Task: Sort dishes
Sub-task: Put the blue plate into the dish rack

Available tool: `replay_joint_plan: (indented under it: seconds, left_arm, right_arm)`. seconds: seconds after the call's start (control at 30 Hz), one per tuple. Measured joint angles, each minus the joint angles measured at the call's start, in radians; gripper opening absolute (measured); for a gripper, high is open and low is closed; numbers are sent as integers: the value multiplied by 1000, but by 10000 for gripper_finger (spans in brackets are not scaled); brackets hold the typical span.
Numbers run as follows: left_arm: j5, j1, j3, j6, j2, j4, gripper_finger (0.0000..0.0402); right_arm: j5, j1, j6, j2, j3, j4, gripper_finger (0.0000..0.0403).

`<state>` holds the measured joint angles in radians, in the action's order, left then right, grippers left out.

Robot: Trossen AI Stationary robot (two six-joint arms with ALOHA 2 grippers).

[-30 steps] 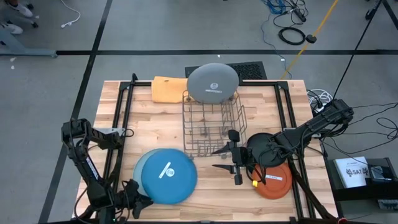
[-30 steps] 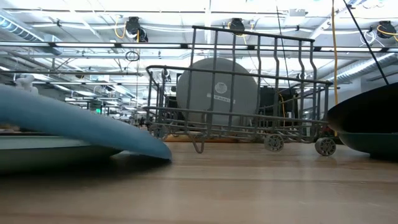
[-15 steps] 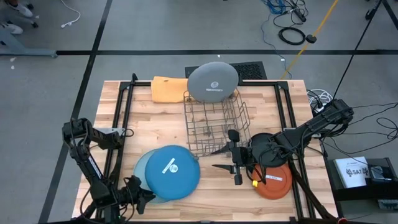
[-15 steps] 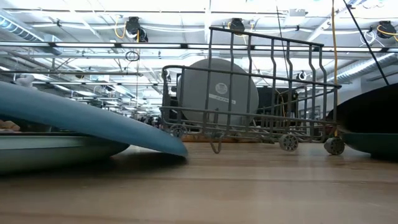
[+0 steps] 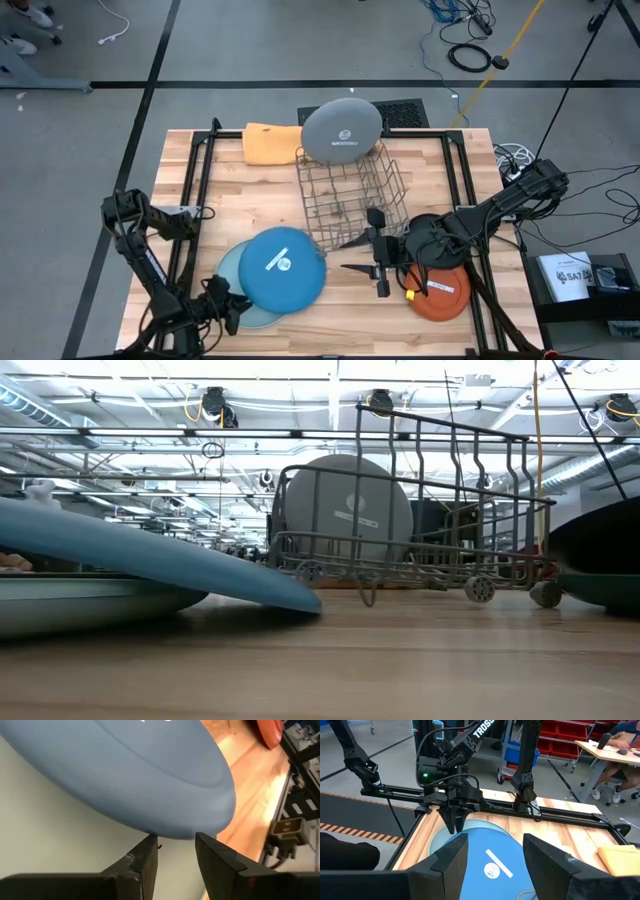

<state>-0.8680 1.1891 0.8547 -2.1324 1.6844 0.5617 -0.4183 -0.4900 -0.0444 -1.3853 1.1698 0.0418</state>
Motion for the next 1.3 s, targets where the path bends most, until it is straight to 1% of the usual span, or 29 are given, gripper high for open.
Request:
replay_joint_plan:
  seconds: [0.3, 0.5, 0.7, 0.87, 1.1, 1.2, 1.3]
  left_arm:
    - [-2, -18, 0, 1, 0, 29, 132]
    - [-54, -28, 0, 1, 0, 31, 132]
    - [-72, -46, 0, 2, 0, 32, 132]
    - [-88, -58, 0, 19, 0, 32, 132]
    - [-121, -74, 0, 20, 0, 32, 132]
    - [-145, -78, 0, 25, 0, 32, 132]
    - [-164, -83, 0, 27, 0, 32, 132]
  right_arm:
    - [0, 0, 0, -8, 0, 0, 183]
    - [2, 1, 4, -47, 0, 0, 183]
    - [14, 6, 16, -93, 0, -25, 183]
    - [48, 23, 47, -154, 0, -83, 183]
    - [185, 63, 92, -272, 0, -211, 183]
    - [190, 66, 114, -323, 22, -208, 183]
    - [190, 72, 121, -367, 74, -163, 183]
